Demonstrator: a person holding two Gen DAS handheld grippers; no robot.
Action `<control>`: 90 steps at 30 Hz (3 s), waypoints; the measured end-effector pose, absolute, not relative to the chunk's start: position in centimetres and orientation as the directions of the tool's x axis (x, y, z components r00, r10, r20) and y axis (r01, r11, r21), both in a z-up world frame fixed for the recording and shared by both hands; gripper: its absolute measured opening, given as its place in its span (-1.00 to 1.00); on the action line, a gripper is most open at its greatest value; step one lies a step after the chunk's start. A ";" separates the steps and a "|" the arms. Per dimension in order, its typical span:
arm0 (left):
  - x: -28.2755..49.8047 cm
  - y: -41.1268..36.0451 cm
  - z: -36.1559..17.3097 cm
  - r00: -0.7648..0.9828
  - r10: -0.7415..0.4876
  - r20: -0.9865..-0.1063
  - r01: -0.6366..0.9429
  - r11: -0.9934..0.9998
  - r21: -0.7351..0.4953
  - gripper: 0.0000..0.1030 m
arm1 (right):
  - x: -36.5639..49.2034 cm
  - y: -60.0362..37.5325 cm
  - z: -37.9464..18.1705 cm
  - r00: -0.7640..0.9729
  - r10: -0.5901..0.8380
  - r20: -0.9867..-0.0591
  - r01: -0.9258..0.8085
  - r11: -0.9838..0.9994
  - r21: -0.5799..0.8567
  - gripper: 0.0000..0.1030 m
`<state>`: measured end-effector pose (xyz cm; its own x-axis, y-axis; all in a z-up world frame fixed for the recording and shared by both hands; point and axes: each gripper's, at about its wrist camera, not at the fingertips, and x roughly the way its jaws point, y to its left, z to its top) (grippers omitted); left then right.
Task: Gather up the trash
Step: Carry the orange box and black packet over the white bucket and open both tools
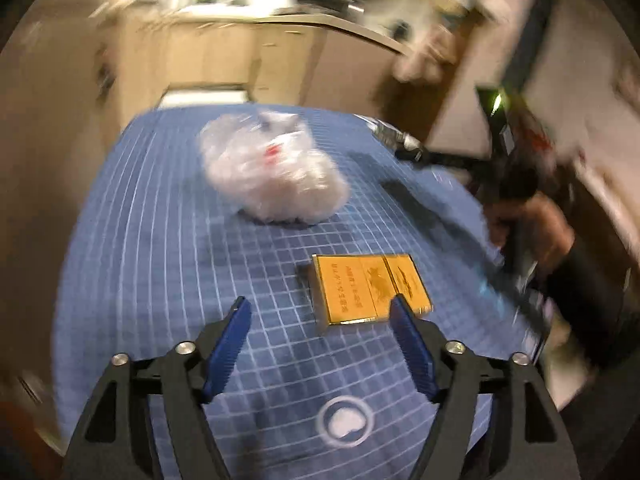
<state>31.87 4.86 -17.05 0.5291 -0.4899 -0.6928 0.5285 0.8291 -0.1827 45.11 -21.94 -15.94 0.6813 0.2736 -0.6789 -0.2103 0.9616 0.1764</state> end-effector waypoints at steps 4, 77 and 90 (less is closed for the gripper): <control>32.5 1.7 -16.4 0.452 -0.523 -0.723 0.764 0.646 0.010 0.72 | 38.7 -24.7 -14.0 0.701 0.321 -0.637 -0.213 0.947 0.242 -0.39; 22.2 -18.1 -9.8 0.783 -0.303 -0.543 0.420 0.902 0.103 0.12 | 16.1 -31.3 -9.4 0.860 -0.040 -0.509 0.095 0.992 0.082 -0.39; 20.3 -24.4 -9.3 0.752 -0.385 -0.536 0.529 0.836 0.142 0.12 | 12.4 -36.4 -8.3 0.868 -0.177 -0.464 0.226 0.973 0.052 -0.39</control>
